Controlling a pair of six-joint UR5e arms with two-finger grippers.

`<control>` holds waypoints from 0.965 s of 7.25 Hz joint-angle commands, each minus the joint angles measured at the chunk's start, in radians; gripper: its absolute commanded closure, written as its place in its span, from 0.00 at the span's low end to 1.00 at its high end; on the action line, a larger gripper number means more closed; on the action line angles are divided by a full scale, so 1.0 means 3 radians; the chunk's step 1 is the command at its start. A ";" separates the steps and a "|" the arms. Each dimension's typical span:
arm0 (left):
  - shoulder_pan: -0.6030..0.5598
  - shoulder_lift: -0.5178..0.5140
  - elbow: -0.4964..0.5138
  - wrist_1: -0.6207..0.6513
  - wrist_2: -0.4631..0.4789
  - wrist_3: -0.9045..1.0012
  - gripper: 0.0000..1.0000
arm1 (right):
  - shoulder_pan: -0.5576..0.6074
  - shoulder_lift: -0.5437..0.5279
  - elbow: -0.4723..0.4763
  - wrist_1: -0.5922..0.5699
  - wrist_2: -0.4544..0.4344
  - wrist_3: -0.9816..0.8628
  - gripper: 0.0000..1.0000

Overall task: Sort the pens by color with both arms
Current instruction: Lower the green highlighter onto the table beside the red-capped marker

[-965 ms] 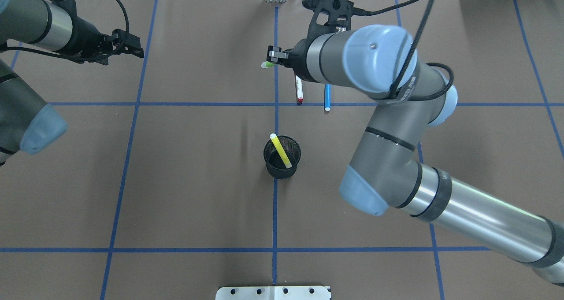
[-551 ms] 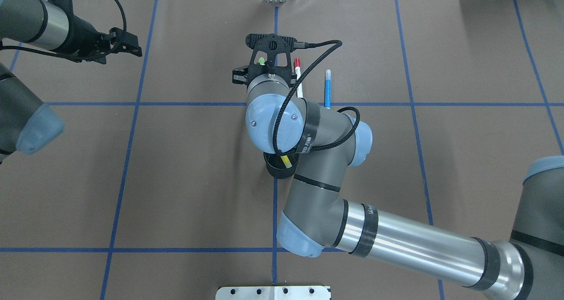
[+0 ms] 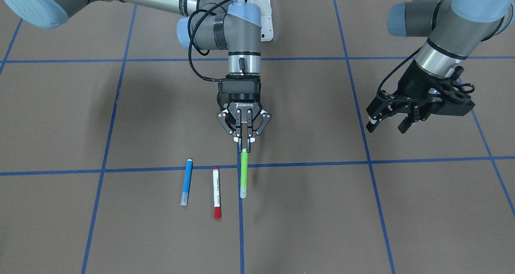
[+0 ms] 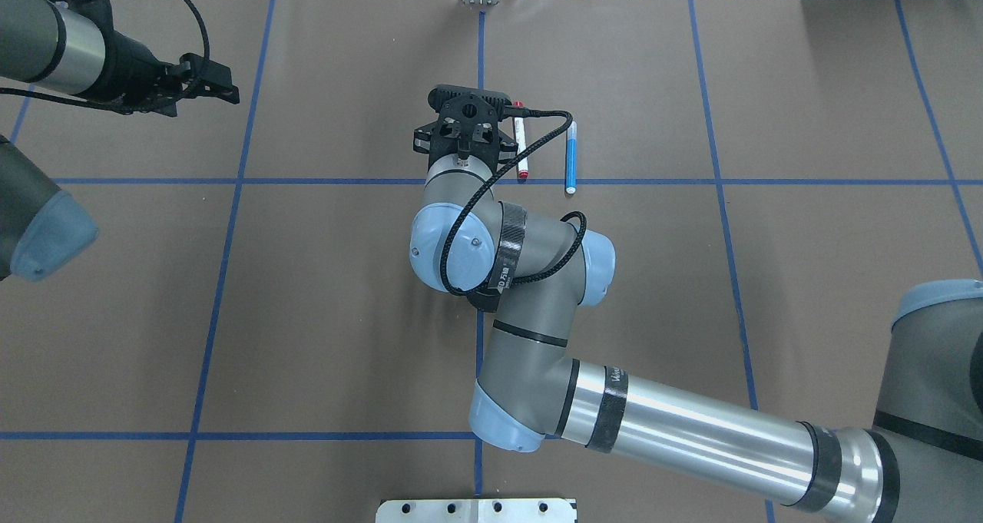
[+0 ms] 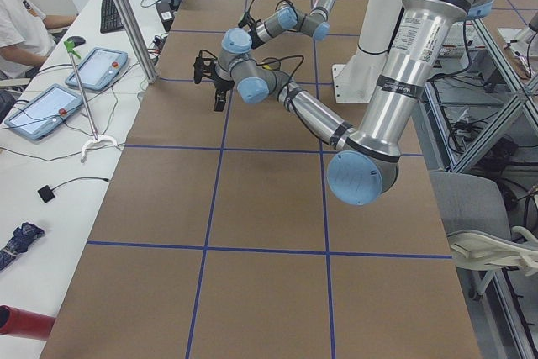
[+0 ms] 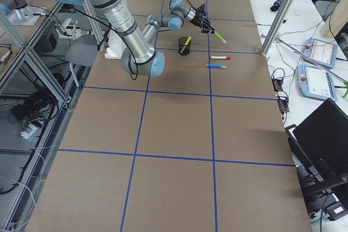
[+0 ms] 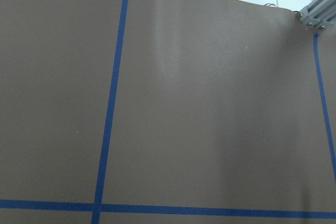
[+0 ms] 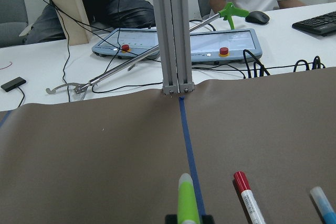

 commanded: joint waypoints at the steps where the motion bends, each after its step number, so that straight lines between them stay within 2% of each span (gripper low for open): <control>1: 0.0004 0.0003 -0.0005 0.0001 0.0000 -0.0001 0.01 | 0.0065 0.0206 -0.0471 0.0373 0.0023 -0.0035 1.00; 7: 0.0009 0.0003 0.0001 0.0001 0.0005 -0.0001 0.01 | 0.0076 0.0249 -0.0682 0.0451 0.0141 -0.0326 1.00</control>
